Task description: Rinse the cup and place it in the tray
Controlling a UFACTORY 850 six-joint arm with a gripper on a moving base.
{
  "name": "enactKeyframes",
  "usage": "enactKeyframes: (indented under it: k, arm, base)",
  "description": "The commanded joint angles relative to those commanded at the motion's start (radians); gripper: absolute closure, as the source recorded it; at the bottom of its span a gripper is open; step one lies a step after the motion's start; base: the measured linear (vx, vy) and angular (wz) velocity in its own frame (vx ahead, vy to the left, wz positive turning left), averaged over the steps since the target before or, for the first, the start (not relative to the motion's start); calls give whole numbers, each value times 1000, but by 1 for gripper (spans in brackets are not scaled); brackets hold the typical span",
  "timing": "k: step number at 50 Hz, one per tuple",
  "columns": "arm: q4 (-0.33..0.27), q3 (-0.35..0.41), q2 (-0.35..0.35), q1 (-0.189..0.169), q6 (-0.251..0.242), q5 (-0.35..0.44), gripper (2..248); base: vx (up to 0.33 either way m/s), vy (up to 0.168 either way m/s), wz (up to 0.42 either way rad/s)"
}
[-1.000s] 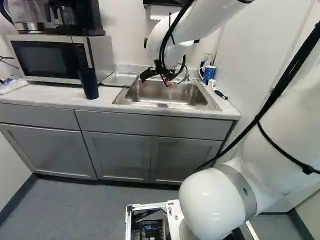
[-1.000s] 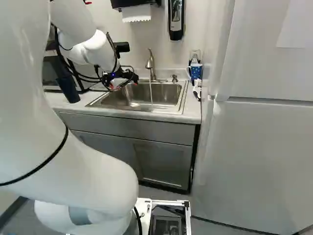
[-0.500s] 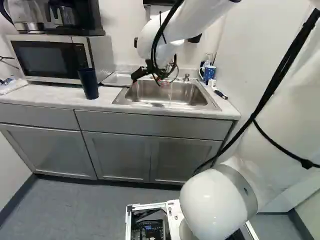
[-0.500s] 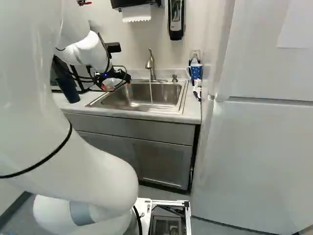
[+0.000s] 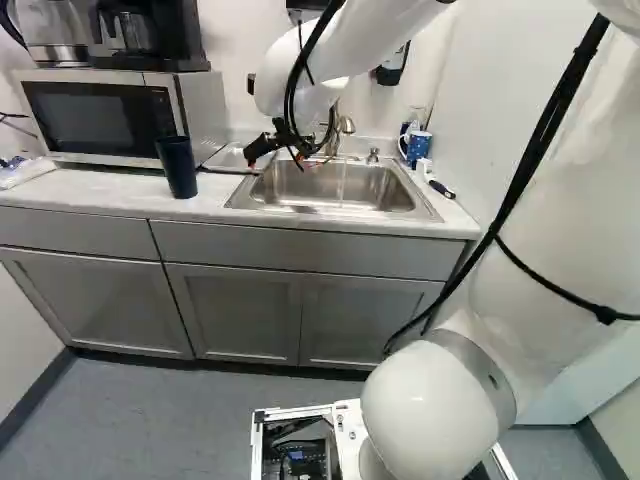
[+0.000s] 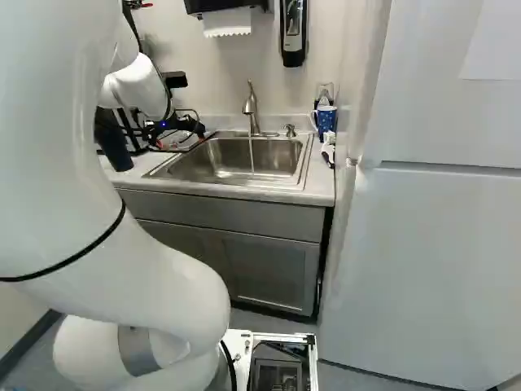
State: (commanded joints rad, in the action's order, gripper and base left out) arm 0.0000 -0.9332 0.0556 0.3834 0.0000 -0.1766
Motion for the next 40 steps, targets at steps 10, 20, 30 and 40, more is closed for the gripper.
enactKeyframes:
  k: [10,20,30,40]
  arm:
    - [0,-21,-21,30,0,0,3]
    - [0,-43,-43,60,0,0,3]
    - [0,-66,-67,89,0,0,3]
    - [0,-85,-85,119,0,0,3]
  base:
    - [0,0,0]
    - [0,0,0]
    - [0,0,0]
    - [0,0,0]
